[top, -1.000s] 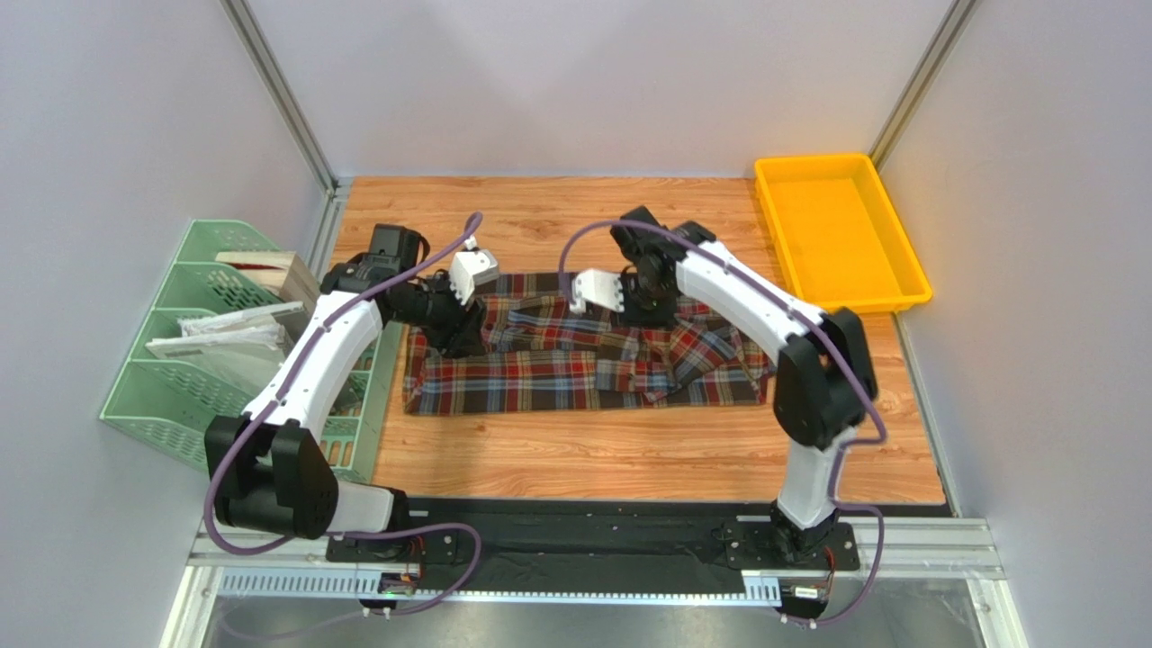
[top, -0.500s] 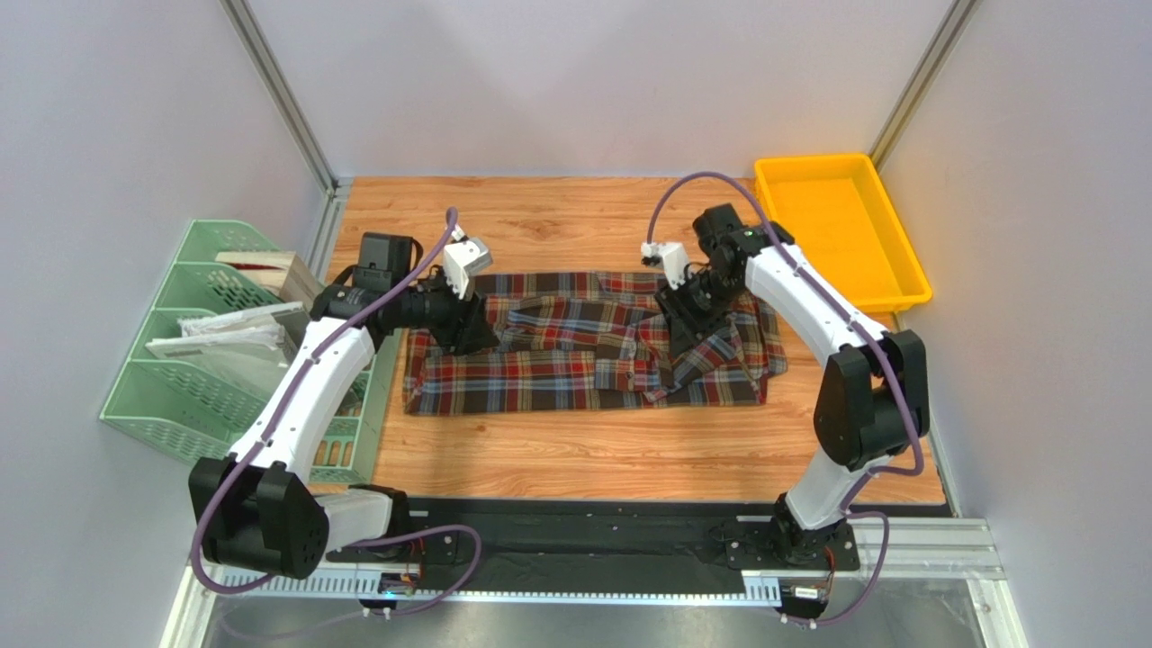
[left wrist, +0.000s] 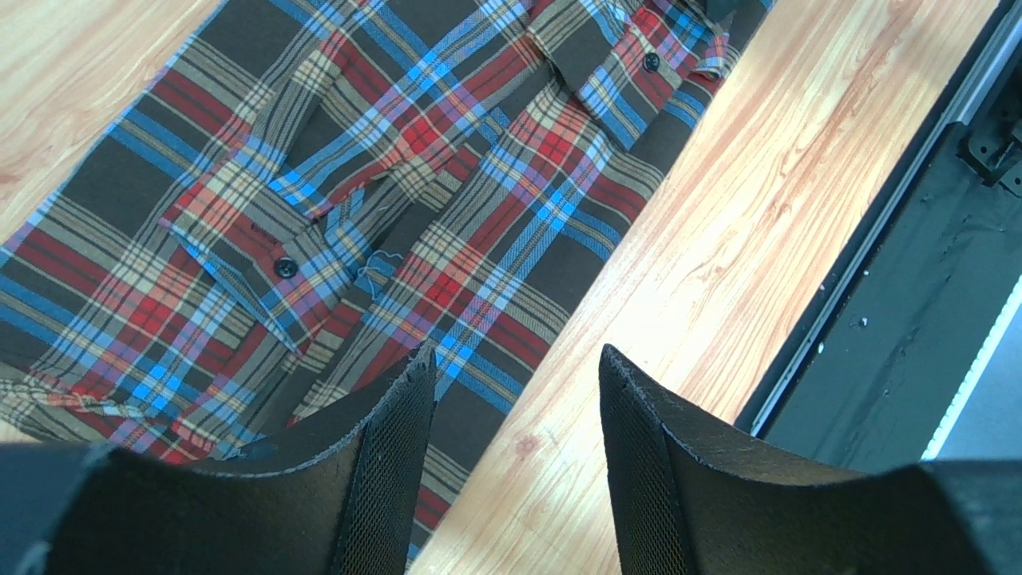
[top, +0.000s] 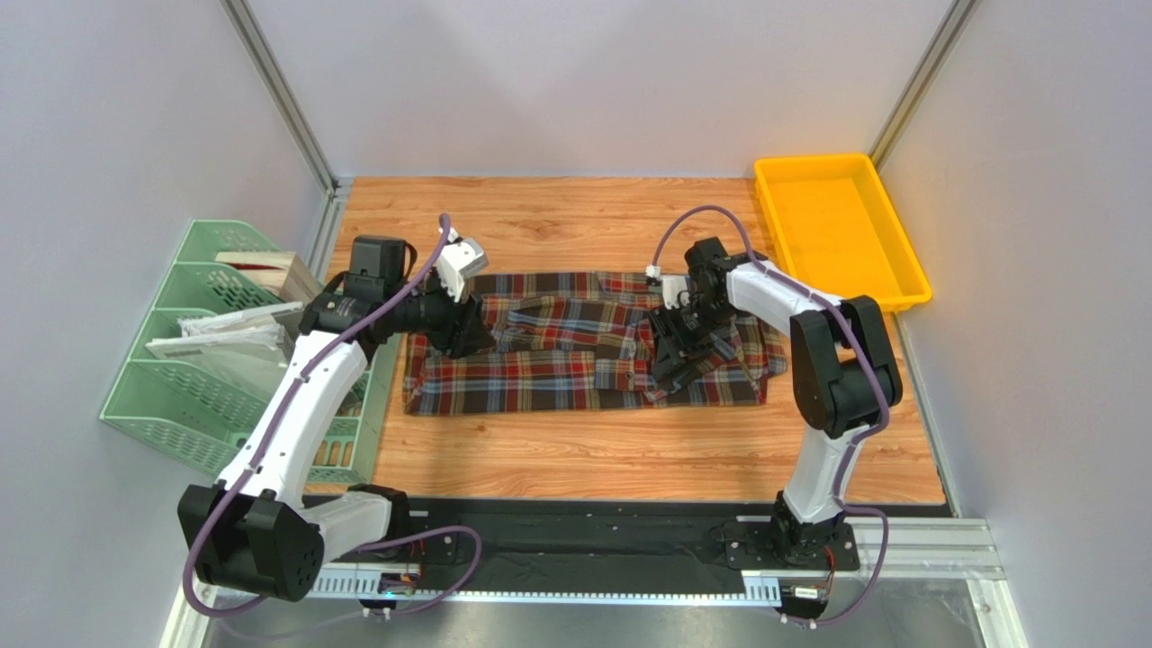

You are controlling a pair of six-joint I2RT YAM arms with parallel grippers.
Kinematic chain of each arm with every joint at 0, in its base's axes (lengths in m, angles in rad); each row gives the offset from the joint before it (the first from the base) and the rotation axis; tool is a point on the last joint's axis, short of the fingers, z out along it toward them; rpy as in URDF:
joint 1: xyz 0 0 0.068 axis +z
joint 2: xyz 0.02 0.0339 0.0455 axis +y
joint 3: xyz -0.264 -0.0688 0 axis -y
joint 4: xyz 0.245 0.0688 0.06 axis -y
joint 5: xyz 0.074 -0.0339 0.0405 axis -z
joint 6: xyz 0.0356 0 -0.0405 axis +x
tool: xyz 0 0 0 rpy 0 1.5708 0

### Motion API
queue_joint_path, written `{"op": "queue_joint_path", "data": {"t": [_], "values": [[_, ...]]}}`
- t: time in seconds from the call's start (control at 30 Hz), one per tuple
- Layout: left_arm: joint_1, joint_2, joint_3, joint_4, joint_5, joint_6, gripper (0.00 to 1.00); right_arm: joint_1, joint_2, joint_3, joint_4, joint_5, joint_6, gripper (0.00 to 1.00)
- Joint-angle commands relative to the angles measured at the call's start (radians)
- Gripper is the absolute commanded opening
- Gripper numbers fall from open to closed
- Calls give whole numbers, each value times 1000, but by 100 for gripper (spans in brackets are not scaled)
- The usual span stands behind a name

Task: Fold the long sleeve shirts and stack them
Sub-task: Fold the shirt

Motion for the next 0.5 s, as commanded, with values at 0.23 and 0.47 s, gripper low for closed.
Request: {"op": "queue_joint_path", "data": {"t": [0.23, 0.47], "values": [[-3, -18, 27, -10, 1, -24, 59, -14, 42, -71, 140, -69, 107, 55], [-3, -20, 30, -22, -1, -19, 59, -31, -18, -93, 134, -117, 116, 54]]}}
